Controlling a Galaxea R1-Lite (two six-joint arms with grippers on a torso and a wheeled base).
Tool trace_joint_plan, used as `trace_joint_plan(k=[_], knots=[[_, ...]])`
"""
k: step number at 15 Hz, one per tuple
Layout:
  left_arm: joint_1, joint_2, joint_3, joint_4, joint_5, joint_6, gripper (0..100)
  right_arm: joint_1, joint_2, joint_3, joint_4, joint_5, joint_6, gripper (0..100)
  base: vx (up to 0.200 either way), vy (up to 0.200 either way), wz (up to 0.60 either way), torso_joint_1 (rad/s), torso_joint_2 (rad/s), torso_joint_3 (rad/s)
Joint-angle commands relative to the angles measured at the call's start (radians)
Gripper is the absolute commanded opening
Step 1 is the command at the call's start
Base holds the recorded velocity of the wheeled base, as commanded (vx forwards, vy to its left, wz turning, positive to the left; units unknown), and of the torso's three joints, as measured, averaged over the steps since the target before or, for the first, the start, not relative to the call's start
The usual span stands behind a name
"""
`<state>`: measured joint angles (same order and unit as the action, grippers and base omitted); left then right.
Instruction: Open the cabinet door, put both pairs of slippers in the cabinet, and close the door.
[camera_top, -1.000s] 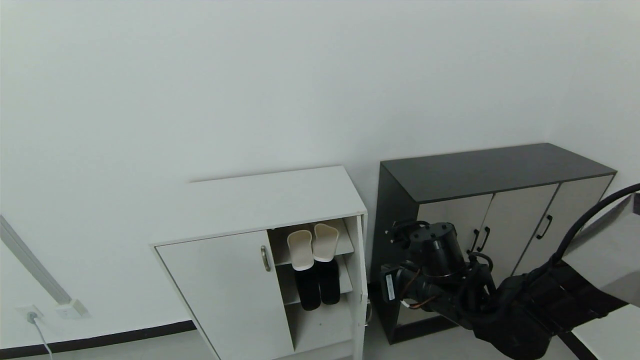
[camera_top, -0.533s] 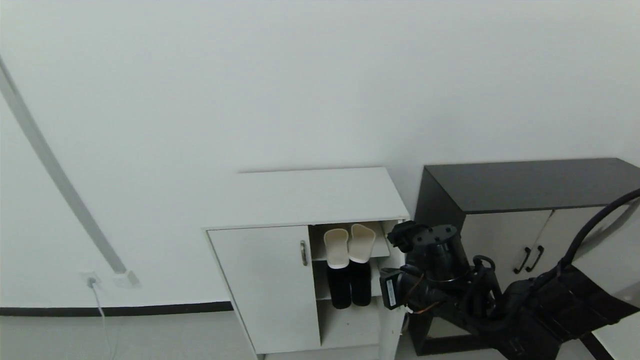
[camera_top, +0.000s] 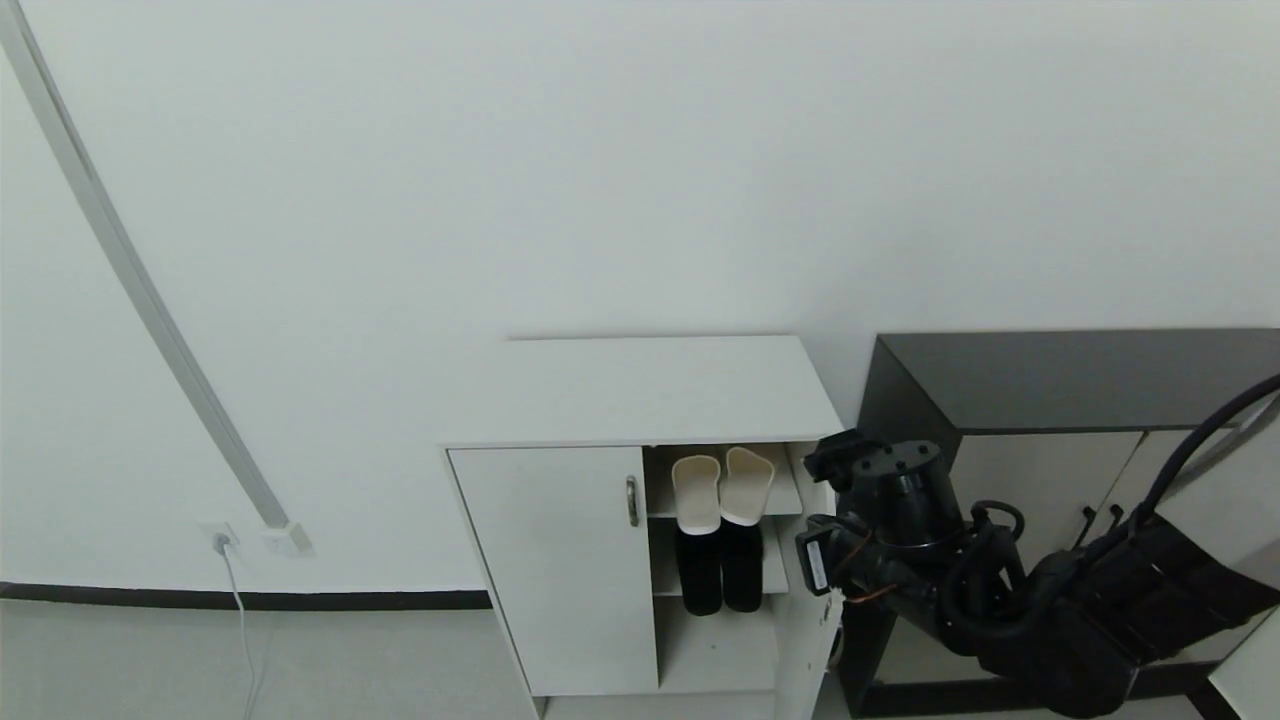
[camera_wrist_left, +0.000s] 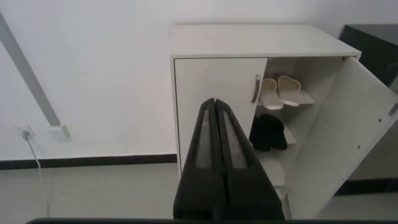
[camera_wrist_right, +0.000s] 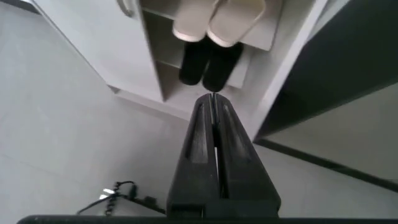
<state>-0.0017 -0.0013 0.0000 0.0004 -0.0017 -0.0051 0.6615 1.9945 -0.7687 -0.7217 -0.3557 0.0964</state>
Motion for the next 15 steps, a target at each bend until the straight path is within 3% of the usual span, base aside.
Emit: trace_joint_plan(k=[1, 4, 15], knots=[[0.000, 0.001, 0.000, 0.000, 0.000, -0.001, 0, -0.059, -0.023, 0.032, -0.001, -0.014, -0.033, 0, 0.000, 0.000, 0.00, 0.000, 0.00, 0.000], [0.000, 0.001, 0.000, 0.000, 0.000, -0.001, 0, -0.105, -0.045, 0.075, 0.001, -0.029, -0.046, 0, 0.200, 0.000, 0.00, -0.009, 0.00, 0.002], [0.000, 0.001, 0.000, 0.000, 0.002, -0.004, 0, -0.137, 0.113, 0.112, -0.035, 0.040, -0.050, 0, 0.000, 0.000, 0.00, 0.000, 0.00, 0.000]])
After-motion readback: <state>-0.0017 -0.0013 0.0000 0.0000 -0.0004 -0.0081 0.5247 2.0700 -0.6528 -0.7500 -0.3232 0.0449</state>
